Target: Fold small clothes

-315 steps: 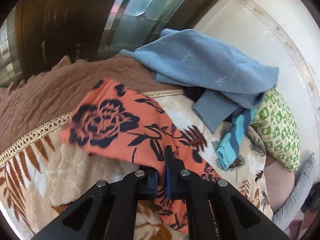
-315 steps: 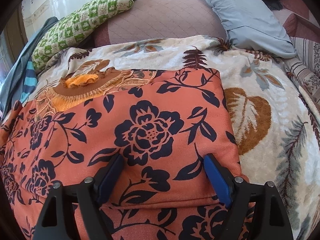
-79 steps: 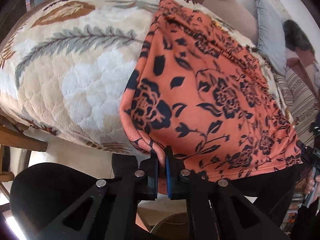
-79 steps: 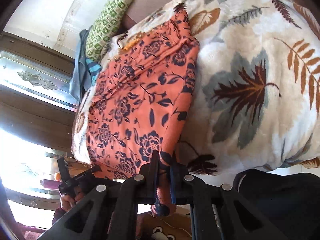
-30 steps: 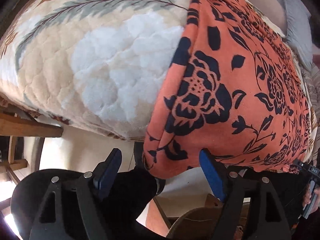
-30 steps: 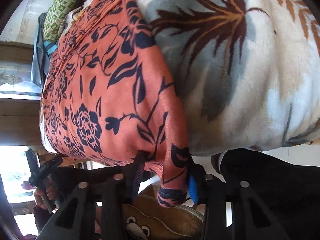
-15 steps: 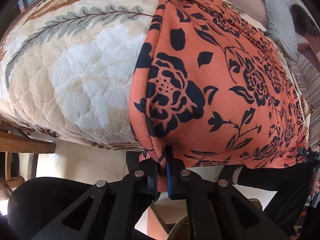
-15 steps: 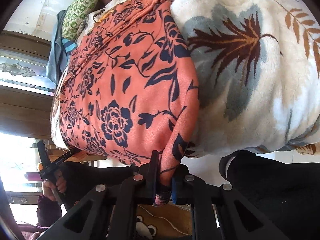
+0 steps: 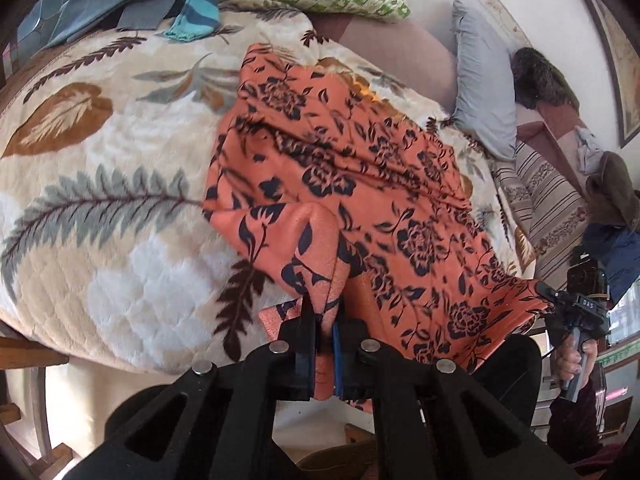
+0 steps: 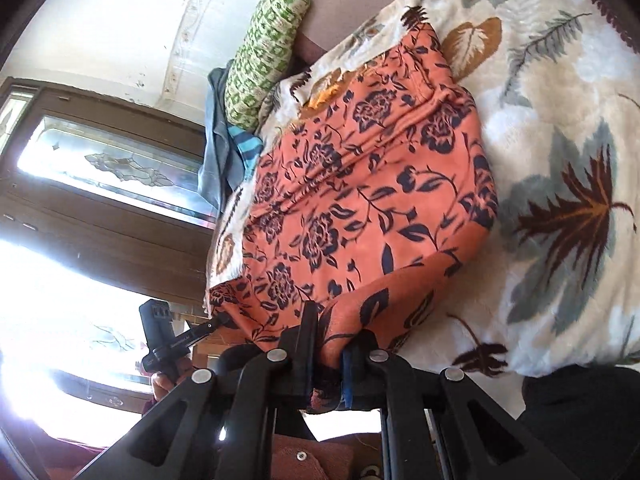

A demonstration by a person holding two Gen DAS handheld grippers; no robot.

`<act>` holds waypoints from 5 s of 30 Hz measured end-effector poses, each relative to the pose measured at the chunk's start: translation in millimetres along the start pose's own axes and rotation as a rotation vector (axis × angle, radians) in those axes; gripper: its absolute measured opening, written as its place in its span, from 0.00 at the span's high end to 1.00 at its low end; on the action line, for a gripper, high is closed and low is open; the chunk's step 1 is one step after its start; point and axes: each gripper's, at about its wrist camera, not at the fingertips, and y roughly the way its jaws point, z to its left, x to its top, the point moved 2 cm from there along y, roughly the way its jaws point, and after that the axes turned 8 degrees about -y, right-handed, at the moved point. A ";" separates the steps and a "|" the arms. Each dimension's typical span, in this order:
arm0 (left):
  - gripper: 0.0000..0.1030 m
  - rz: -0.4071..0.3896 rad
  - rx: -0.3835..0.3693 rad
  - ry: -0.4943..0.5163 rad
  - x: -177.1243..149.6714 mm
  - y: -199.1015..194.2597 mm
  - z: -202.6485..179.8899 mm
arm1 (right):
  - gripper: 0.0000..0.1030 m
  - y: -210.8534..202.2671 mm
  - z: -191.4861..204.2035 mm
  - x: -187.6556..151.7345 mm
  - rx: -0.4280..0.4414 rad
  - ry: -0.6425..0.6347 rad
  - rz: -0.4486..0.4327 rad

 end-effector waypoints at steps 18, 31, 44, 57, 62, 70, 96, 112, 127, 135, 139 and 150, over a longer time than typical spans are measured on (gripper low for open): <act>0.90 -0.081 0.077 -0.175 280.7 90.9 22.8 | 0.90 62.3 -97.2 268.5 -0.080 0.149 -0.277; 0.51 -0.507 -0.006 -0.423 256.6 60.5 58.4 | 0.86 91.8 -163.3 272.4 -0.003 0.301 -0.368; 0.41 -0.506 0.102 -0.624 179.2 112.3 56.1 | 0.26 157.3 9.2 240.8 -0.359 -0.238 -0.133; 0.41 -0.521 0.131 -0.625 201.4 105.4 78.8 | 0.58 399.2 95.8 267.3 -0.428 -0.464 0.128; 0.41 -0.525 0.128 -0.567 204.9 104.2 66.0 | 0.57 355.5 86.0 311.1 -0.344 -0.281 -0.064; 0.39 -0.402 0.288 -0.302 205.7 132.2 9.3 | 0.57 256.8 50.0 253.2 -0.463 -0.308 -0.043; 0.26 -0.311 0.579 -0.128 163.7 154.4 -31.8 | 0.52 114.9 -70.9 172.2 -0.433 -0.109 -0.079; 0.13 -0.267 0.761 0.001 125.3 155.5 -31.7 | 0.49 125.4 -75.5 181.0 -0.427 -0.096 -0.098; 0.12 -0.409 0.667 0.024 109.2 135.4 -51.9 | 0.46 173.1 21.9 151.9 -0.168 -0.388 -0.043; 0.09 -0.391 0.605 -0.155 105.8 111.5 -16.1 | 0.48 204.5 15.8 138.3 -0.155 -0.351 0.095; 0.09 -0.466 0.579 -0.279 87.3 76.6 -4.2 | 0.48 185.3 2.8 151.4 -0.148 -0.277 0.016; 0.09 -0.395 0.425 -0.508 86.6 107.7 10.3 | 0.48 201.4 7.6 142.4 -0.190 -0.337 0.083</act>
